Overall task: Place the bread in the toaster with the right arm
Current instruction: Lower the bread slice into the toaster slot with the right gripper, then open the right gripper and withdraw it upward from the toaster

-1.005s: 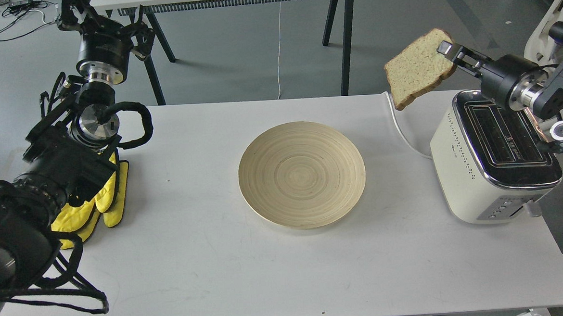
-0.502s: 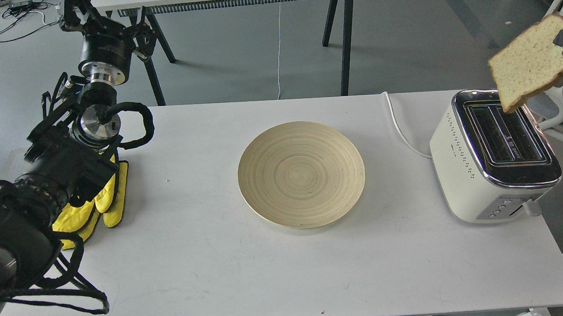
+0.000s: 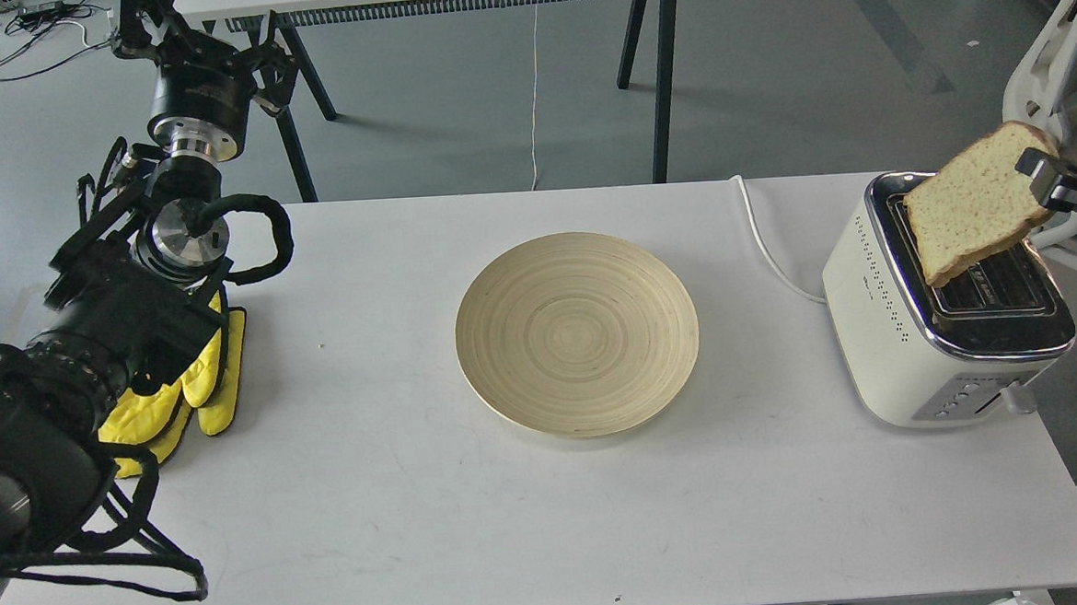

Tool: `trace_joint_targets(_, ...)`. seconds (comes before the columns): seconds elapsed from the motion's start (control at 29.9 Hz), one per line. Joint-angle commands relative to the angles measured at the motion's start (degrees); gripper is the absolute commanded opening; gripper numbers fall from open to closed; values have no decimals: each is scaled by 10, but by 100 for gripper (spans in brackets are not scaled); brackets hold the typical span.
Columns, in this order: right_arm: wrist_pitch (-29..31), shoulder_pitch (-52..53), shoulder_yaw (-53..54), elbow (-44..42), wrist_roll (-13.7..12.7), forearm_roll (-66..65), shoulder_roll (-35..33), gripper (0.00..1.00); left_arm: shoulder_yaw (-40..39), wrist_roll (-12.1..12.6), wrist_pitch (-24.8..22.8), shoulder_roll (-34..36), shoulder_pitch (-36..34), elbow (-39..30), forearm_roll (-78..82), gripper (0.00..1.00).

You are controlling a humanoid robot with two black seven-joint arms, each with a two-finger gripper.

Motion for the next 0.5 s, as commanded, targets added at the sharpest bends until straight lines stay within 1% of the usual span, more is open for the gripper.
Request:
trace_joint_targets(0.0, 1, -4, 0, 1, 1, -2, 1, 0, 0, 0, 0, 0, 0, 0, 0, 100)
trace_joint_targets(0.3, 1, -4, 6, 1, 4, -3, -20, 0, 0, 0, 0, -1, 0, 0, 0, 100)
trace_joint_targets(0.47, 2, -6, 0, 3, 4, -3, -19, 0, 0, 0, 0, -1, 0, 0, 0, 100)
